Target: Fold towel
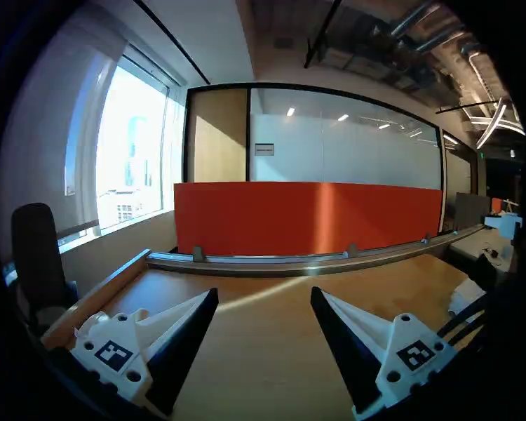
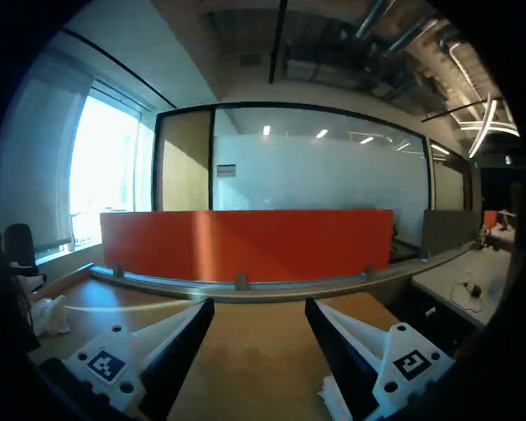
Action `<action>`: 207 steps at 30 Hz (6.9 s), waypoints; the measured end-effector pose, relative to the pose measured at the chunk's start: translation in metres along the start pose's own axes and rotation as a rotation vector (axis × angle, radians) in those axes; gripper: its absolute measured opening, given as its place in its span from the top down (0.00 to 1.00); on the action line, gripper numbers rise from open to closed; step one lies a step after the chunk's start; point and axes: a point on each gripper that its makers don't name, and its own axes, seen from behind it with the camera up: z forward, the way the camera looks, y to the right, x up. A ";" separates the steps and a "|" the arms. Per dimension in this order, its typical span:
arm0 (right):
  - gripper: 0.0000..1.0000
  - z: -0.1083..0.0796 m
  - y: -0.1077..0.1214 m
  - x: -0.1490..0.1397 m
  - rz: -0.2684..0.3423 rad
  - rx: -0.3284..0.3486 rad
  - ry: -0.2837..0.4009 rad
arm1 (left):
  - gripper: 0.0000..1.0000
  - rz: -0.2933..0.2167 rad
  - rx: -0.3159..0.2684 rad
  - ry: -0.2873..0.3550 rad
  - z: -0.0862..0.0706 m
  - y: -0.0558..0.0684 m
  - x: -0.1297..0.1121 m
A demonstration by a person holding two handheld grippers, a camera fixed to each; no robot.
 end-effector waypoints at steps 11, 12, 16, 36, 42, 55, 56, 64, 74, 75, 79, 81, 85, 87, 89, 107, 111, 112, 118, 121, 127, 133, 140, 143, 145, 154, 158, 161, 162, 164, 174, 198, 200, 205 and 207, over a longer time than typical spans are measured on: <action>0.00 -0.005 -0.010 0.013 0.022 0.011 -0.012 | 0.02 0.035 -0.005 0.006 0.000 0.003 0.000; 0.00 -0.005 -0.011 0.014 0.025 0.013 -0.013 | 0.02 0.036 -0.002 0.012 0.000 0.002 0.001; 0.00 -0.009 -0.016 0.018 0.034 0.021 -0.018 | 0.02 0.034 0.014 0.033 -0.002 -0.003 0.003; 0.00 -0.017 -0.034 0.016 0.027 0.023 -0.044 | 0.02 0.073 0.035 0.089 -0.007 -0.013 -0.011; 0.00 -0.020 -0.037 0.004 0.020 0.025 -0.040 | 0.02 0.067 0.043 0.098 -0.008 -0.017 -0.037; 0.00 -0.022 -0.042 -0.038 0.004 0.033 -0.021 | 0.02 0.062 0.055 0.106 -0.008 -0.027 -0.107; 0.00 -0.023 -0.043 -0.041 0.002 0.035 -0.020 | 0.02 0.057 0.056 0.107 -0.008 -0.028 -0.112; 0.00 -0.022 -0.051 -0.066 -0.008 0.051 -0.026 | 0.02 0.024 0.052 0.132 -0.006 -0.030 -0.132; 0.00 -0.024 -0.052 -0.073 -0.009 0.052 -0.022 | 0.02 0.013 0.049 0.147 -0.003 -0.035 -0.140; 0.00 -0.024 -0.052 -0.074 -0.007 0.052 -0.021 | 0.02 0.010 0.050 0.146 -0.003 -0.035 -0.141; 0.00 -0.023 -0.052 -0.076 -0.007 0.052 -0.023 | 0.02 -0.002 0.052 0.146 -0.003 -0.036 -0.144; 0.00 -0.022 -0.052 -0.076 -0.010 0.053 -0.024 | 0.02 -0.006 0.051 0.145 -0.003 -0.036 -0.146; 0.00 -0.021 -0.054 -0.078 -0.016 0.056 -0.024 | 0.02 -0.001 0.048 0.140 -0.002 -0.035 -0.150; 0.00 -0.020 -0.054 -0.078 -0.018 0.058 -0.025 | 0.02 0.004 0.046 0.138 -0.002 -0.034 -0.151; 0.00 -0.020 -0.054 -0.079 -0.019 0.058 -0.027 | 0.02 0.004 0.044 0.136 -0.002 -0.033 -0.151; 0.00 -0.019 -0.048 -0.071 -0.018 0.062 -0.004 | 0.02 0.007 0.039 0.128 0.002 -0.033 -0.153; 0.00 -0.017 -0.041 -0.065 -0.024 0.049 0.018 | 0.02 0.008 0.039 0.128 0.003 -0.033 -0.154; 0.00 -0.016 -0.039 -0.065 -0.026 0.042 0.022 | 0.02 0.008 0.039 0.128 0.003 -0.033 -0.154; 0.00 -0.013 -0.028 -0.069 -0.025 0.018 0.037 | 0.02 0.008 0.039 0.128 0.003 -0.033 -0.155; 0.00 -0.012 -0.024 -0.074 -0.019 0.011 0.040 | 0.02 0.008 0.039 0.128 0.003 -0.033 -0.155; 0.00 -0.008 -0.015 -0.087 -0.002 -0.009 0.061 | 0.02 0.008 0.039 0.128 0.004 -0.033 -0.155; 0.00 -0.003 -0.002 -0.105 0.008 -0.027 0.073 | 0.02 0.008 0.039 0.128 0.004 -0.034 -0.155; 0.00 0.004 0.009 -0.134 0.022 -0.031 0.066 | 0.02 0.008 0.039 0.128 0.003 -0.034 -0.155; 0.00 0.005 0.009 -0.145 0.040 -0.019 0.060 | 0.02 0.008 0.040 0.128 0.003 -0.034 -0.155; 0.00 0.006 0.010 -0.152 0.046 -0.014 0.058 | 0.02 0.008 0.040 0.128 0.003 -0.034 -0.155; 0.00 0.014 0.014 -0.181 0.034 0.003 0.041 | 0.02 0.008 0.040 0.128 0.003 -0.034 -0.156; 0.00 0.015 0.017 -0.189 0.027 0.002 0.051 | 0.02 0.008 0.040 0.128 0.003 -0.034 -0.156; 0.00 0.014 0.019 -0.193 0.031 0.002 0.062 | 0.02 0.008 0.040 0.128 0.003 -0.034 -0.156; 0.00 0.014 0.019 -0.193 0.032 0.003 0.066 | 0.02 0.008 0.040 0.128 0.003 -0.034 -0.156; 0.00 0.013 0.019 -0.195 0.035 0.003 0.071 | 0.02 0.008 0.040 0.128 0.003 -0.034 -0.156; 0.00 0.012 0.020 -0.202 0.024 0.015 0.077 | 0.02 0.008 0.040 0.128 0.003 -0.033 -0.156; 0.00 0.008 0.013 -0.207 -0.011 0.019 0.086 | 0.02 0.008 0.040 0.128 0.003 -0.034 -0.156; 0.00 0.008 0.013 -0.207 -0.011 0.019 0.087 | 0.02 0.008 0.040 0.128 0.003 -0.034 -0.156; 0.00 0.008 0.013 -0.207 -0.011 0.017 0.087 | 0.02 0.008 0.040 0.128 0.003 -0.034 -0.156; 0.00 0.008 0.013 -0.207 -0.011 0.016 0.087 | 0.02 0.008 0.040 0.128 0.003 -0.034 -0.156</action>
